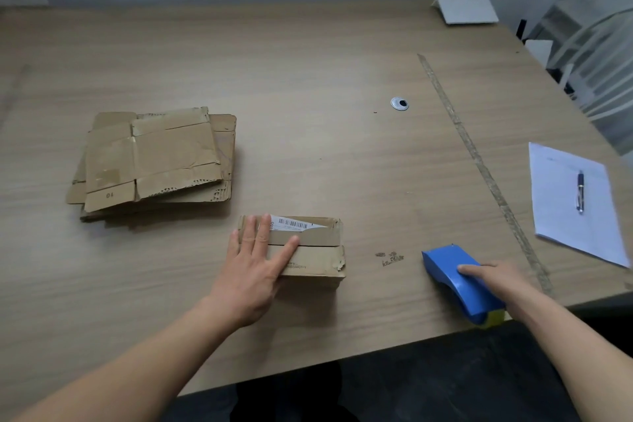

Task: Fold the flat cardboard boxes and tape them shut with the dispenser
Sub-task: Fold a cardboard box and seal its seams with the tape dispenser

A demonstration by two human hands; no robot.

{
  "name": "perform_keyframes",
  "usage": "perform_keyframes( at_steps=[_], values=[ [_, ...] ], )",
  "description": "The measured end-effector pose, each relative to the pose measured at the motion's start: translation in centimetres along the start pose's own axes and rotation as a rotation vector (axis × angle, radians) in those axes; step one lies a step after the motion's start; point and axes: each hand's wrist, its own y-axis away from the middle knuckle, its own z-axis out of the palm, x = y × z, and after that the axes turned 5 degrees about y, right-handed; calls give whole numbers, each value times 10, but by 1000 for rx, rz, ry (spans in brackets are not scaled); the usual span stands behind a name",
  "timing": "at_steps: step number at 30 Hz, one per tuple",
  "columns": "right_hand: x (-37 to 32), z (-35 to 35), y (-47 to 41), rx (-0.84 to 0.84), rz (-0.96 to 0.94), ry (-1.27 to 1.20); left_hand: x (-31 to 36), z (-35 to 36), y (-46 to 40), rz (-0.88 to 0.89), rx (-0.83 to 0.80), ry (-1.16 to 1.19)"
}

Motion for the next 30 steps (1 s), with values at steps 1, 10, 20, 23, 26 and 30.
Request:
perform_keyframes(
  at_steps=[1, 10, 20, 23, 26, 30],
  values=[
    [0, 1, 1, -28, -3, -26, 0, -1, 0, 0, 0, -2],
    [-11, -1, 11, -262, 97, -171, 2, -3, 1, 12, 38, -28],
    [-31, -23, 20, -250, 126, -213, 1, -5, 1, 6, 20, -31],
    [-43, -33, 22, -237, 107, -172, 1, -4, 1, -3, 0, -26],
    [-55, -43, 28, -217, 77, -106, 1, -4, 2, -14, 3, -8],
    [-71, -55, 34, -200, 39, -24, 2, -5, 2, -22, -6, 4]
  ],
)
